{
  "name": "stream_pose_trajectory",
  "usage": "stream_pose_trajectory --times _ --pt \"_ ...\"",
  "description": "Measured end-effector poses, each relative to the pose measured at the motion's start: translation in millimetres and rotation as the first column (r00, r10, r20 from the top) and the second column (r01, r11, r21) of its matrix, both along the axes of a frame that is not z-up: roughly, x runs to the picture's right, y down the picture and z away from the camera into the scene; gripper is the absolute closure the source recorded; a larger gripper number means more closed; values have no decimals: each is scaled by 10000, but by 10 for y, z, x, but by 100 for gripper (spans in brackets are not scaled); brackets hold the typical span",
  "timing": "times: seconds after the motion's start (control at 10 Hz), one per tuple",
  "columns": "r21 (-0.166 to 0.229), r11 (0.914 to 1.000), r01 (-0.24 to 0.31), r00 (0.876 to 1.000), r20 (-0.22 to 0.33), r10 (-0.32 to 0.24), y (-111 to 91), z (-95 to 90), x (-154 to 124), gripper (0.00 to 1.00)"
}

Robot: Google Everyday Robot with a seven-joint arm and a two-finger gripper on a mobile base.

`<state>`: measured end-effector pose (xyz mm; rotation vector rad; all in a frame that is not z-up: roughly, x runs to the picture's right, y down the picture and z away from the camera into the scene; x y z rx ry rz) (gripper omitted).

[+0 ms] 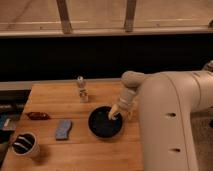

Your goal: Drag the ceramic bowl in a circle

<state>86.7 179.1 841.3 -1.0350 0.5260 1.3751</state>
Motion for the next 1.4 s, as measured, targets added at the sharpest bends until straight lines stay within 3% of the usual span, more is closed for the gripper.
stream_pose_trajectory --times 0.2,0.6,0.8,0.9,1.2,1.4 --pt "-143 9995 280 9995 -137 -282 100 -54 -58 65" --pt "-338 9982 490 9985 -218 -497 309 -88 -75 99" --pt "-400 9984 388 9972 -617 -412 320 -77 65 100" --pt "-378 9991 188 9951 -964 -224 271 -58 283 100" --pt "-3 9992 -408 9886 -1453 403 -160 108 671 100" --pt "294 9981 -544 9849 -1627 585 -442 210 784 100"
